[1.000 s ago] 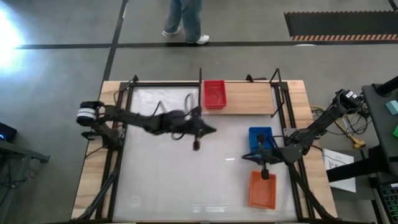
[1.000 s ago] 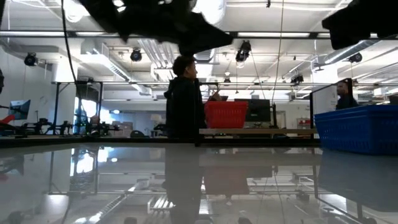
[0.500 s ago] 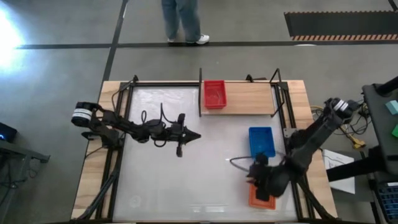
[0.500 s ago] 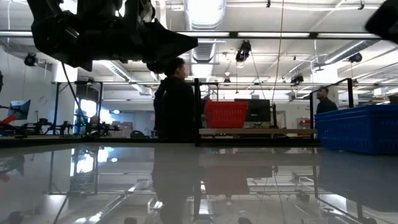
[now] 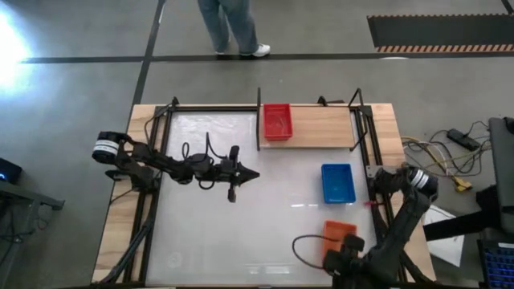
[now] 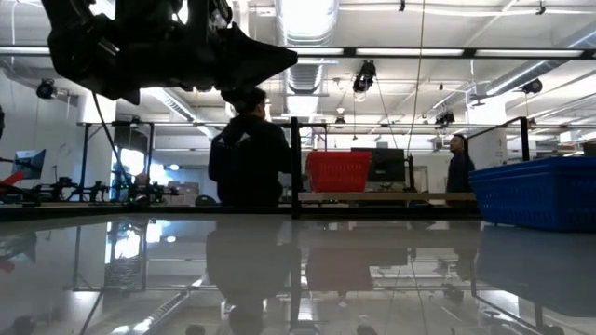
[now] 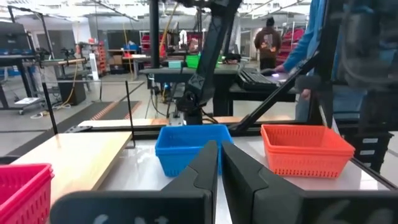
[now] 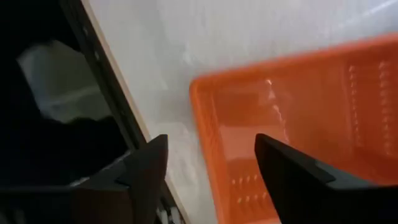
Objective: Stack baskets on shelf by color
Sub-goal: Put the stacked orange baskets on the shelf
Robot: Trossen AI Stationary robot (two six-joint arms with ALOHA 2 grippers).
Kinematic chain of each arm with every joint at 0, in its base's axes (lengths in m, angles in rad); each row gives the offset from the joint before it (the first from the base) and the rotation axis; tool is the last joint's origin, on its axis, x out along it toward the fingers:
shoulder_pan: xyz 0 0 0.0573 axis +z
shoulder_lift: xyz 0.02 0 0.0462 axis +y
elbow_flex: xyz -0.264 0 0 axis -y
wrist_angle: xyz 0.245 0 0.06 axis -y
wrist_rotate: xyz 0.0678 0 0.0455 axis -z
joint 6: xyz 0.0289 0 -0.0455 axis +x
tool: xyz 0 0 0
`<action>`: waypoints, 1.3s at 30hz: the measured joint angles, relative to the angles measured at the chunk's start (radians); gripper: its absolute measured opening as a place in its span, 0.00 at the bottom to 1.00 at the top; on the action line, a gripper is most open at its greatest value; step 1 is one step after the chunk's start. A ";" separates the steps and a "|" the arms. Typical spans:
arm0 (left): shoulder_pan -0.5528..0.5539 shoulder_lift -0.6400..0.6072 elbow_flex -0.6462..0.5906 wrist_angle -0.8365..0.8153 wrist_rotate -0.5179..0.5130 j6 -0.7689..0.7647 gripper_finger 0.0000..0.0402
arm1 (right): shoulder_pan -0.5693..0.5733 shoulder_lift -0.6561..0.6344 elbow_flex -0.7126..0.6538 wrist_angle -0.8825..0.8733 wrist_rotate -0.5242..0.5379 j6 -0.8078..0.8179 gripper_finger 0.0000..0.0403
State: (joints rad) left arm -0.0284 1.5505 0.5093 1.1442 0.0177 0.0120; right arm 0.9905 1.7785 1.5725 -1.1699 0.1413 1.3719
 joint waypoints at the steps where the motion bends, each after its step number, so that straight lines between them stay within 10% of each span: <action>1: 0.000 0.000 0.002 0.002 0.000 0.000 0.01 | 0.005 0.023 0.019 -0.019 -0.009 0.000 0.60; 11: -0.013 0.000 0.005 0.000 0.001 -0.006 0.01 | 0.011 0.154 0.038 -0.057 -0.072 0.006 0.55; 21: -0.016 0.000 0.002 -0.001 0.001 -0.006 0.01 | 0.011 0.220 0.068 -0.057 -0.122 -0.083 0.07; 39: -0.018 0.001 -0.005 -0.001 0.001 -0.005 0.01 | -0.212 0.047 0.367 -0.398 0.300 -0.803 0.02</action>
State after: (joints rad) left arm -0.0463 1.5513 0.5041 1.1431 0.0188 0.0067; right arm 0.7790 1.8256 1.9398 -1.5681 0.4414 0.5686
